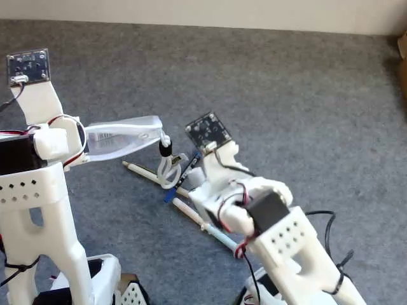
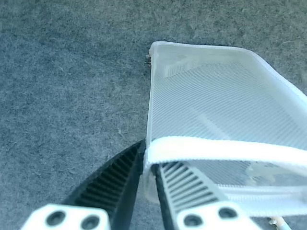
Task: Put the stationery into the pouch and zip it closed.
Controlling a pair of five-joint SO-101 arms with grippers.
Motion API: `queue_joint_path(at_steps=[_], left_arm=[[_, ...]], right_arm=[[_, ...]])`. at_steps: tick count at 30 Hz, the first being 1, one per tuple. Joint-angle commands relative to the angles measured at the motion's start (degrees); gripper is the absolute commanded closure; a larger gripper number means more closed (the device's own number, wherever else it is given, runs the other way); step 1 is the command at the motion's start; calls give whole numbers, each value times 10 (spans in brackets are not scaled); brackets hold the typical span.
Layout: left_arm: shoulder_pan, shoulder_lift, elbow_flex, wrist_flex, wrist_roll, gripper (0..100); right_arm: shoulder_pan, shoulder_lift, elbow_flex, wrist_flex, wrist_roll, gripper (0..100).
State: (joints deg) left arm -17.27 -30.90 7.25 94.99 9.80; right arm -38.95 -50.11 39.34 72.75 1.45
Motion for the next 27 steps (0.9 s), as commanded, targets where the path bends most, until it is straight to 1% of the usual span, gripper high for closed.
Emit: queue_joint_path(at_steps=[1,7,12,20,23,27], left_arm=[[-6,6,1,-3,11,994],[-7,6,1,-3,11,994],[-7,6,1,-3,11,994],[-7,6,1,-3,11,994],[-7,6,1,-3,11,994],[-6,6,1,-3,11,994]], right_arm=[[-48,-59,-5,-15,-11,993],[-94,-137,-1,-76,-11,993],[-117,-153,-5,-99,-9,993],[-124,-152,-44,-195,-7,993],[-145,-154,-58,-227,-7,993],[-194,-153,-77,-262,-6,993]])
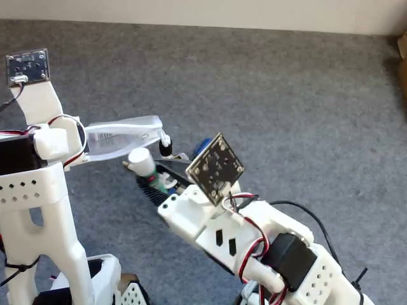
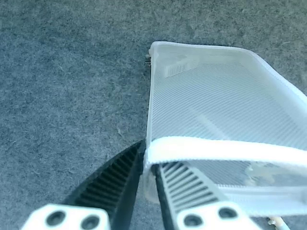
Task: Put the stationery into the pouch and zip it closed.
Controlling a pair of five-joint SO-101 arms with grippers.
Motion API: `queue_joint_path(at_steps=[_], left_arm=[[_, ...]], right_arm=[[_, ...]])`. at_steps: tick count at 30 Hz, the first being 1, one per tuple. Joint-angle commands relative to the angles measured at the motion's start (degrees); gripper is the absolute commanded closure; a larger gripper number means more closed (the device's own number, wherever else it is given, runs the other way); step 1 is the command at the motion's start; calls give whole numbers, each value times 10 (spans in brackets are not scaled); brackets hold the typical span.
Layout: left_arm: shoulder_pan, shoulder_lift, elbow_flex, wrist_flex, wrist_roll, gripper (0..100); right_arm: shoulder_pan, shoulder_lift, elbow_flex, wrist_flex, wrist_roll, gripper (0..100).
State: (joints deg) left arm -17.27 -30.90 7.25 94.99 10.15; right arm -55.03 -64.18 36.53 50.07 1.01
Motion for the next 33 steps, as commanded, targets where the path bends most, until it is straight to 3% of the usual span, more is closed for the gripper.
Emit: queue_joint_path(at_steps=[1,14,23,33], left_arm=[[-6,6,1,-3,7,994],[-5,6,1,-3,7,994],[-5,6,1,-3,6,994],[-5,5,1,-3,5,994]], right_arm=[[-43,-11,-54,-43,-2,993],[-62,-9,-26,-215,-2,993],[-60,-9,102,-429,-1,993],[-8,-8,191,-582,-1,993]])
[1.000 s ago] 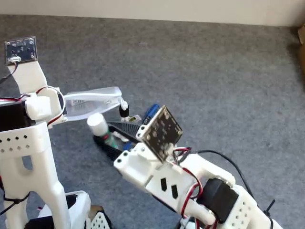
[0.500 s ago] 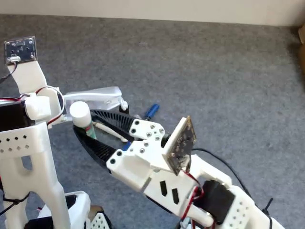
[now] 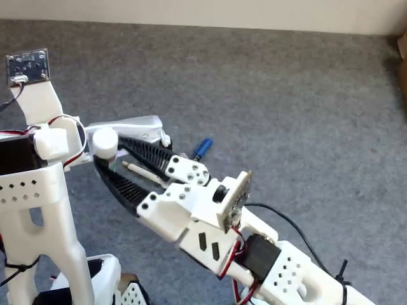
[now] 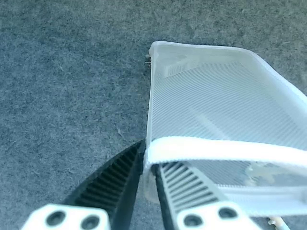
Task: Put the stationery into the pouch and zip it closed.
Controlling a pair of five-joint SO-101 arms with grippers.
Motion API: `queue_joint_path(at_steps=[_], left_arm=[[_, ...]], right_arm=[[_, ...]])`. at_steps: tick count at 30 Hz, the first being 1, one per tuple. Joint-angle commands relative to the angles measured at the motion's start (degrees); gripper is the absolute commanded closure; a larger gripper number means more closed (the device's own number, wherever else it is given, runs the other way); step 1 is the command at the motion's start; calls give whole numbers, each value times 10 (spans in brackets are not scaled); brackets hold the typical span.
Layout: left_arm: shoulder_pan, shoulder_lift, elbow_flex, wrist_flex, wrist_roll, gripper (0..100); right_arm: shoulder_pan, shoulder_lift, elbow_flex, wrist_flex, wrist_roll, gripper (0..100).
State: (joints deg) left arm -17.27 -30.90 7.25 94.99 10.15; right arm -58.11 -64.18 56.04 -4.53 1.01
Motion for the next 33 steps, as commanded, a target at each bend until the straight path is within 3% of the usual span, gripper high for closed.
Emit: queue_joint_path(at_steps=[1,16,33], left_arm=[[-5,5,1,-3,5,994],[-5,5,1,-3,7,994],[-7,5,27,-21,7,994]], right_arm=[[28,-8,0,-40,-1,993],[58,208,5,-170,-2,993],[103,305,7,-232,-2,993]])
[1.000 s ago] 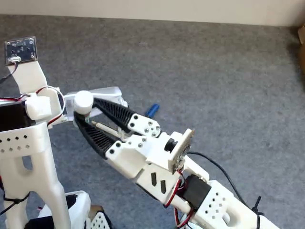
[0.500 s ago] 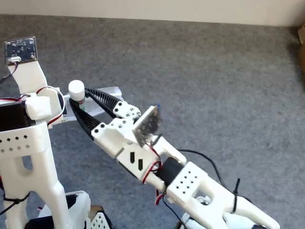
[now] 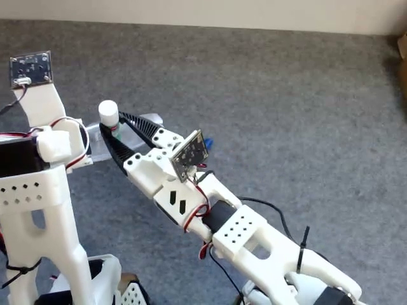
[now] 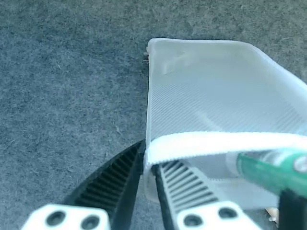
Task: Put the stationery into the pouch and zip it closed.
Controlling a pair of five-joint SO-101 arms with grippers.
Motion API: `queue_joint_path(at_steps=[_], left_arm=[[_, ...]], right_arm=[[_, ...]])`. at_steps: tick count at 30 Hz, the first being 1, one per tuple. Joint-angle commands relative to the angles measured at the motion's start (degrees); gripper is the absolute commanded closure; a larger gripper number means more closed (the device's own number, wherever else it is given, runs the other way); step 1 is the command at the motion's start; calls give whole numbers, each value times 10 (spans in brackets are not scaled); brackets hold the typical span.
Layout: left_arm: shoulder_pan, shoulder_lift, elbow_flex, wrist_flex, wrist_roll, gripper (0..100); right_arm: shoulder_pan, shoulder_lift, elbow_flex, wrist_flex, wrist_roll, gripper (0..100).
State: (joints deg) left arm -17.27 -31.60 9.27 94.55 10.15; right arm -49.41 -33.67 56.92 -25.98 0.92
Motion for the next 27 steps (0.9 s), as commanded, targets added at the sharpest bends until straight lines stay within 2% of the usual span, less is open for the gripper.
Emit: queue_joint_path(at_steps=[1,3,9,24,27], left_arm=[[-7,12,9,-19,7,994],[-7,12,10,-19,6,994],[-7,12,11,-22,6,994],[-7,12,12,-22,6,994],[-7,12,13,-22,6,994]], right_arm=[[16,3,-1,-17,-1,993],[14,2,13,-19,14,993],[-4,0,44,-20,135,990],[-14,0,72,-15,140,987],[-14,0,73,-15,138,921]])
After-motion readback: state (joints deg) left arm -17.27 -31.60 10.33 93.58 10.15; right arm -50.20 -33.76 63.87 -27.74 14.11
